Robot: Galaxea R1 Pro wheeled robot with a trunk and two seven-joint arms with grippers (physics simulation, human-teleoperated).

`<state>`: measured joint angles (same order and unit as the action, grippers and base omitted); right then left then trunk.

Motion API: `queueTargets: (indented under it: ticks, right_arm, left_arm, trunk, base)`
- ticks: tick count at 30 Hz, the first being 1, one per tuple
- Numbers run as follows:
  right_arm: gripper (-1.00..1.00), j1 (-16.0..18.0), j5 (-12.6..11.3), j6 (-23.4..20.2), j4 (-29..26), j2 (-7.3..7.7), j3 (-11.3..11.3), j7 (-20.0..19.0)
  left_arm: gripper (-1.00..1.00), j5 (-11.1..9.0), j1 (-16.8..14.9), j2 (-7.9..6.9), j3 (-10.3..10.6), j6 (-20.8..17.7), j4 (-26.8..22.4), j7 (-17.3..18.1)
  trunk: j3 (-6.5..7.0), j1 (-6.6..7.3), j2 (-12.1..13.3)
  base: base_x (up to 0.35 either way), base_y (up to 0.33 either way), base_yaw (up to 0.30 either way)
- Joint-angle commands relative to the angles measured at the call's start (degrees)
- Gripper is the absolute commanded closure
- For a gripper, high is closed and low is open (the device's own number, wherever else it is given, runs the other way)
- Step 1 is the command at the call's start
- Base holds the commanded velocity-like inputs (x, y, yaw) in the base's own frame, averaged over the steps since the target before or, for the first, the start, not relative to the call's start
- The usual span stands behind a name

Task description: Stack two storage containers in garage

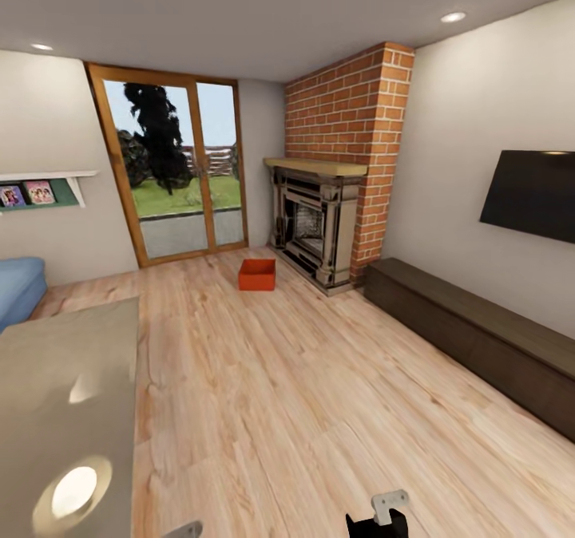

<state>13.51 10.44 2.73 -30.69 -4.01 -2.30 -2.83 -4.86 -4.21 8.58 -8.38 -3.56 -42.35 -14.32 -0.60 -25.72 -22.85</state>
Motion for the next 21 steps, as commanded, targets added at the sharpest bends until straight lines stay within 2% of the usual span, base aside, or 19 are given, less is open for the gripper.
queueTargets:
  ticks: [1,21]
  right_arm:
    - [-1.00,0.0,0.5,0.2,0.0,-0.04,-0.3,-0.3]
    - [-1.00,0.0,0.5,0.2,0.2,-0.04,-0.3,-0.2]
  left_arm:
    - [-1.00,-0.5,0.0,0.03,-0.1,-0.2,-0.1,-0.1]
    - [-1.00,-0.5,0.0,0.03,-0.1,-0.3,-0.1,0.0]
  trunk:
    - [-0.06,-0.06,-0.1]
    - [-0.06,-0.06,-0.1]
  base:
    - [0.327,0.000,0.000]
    - [0.327,0.000,0.000]
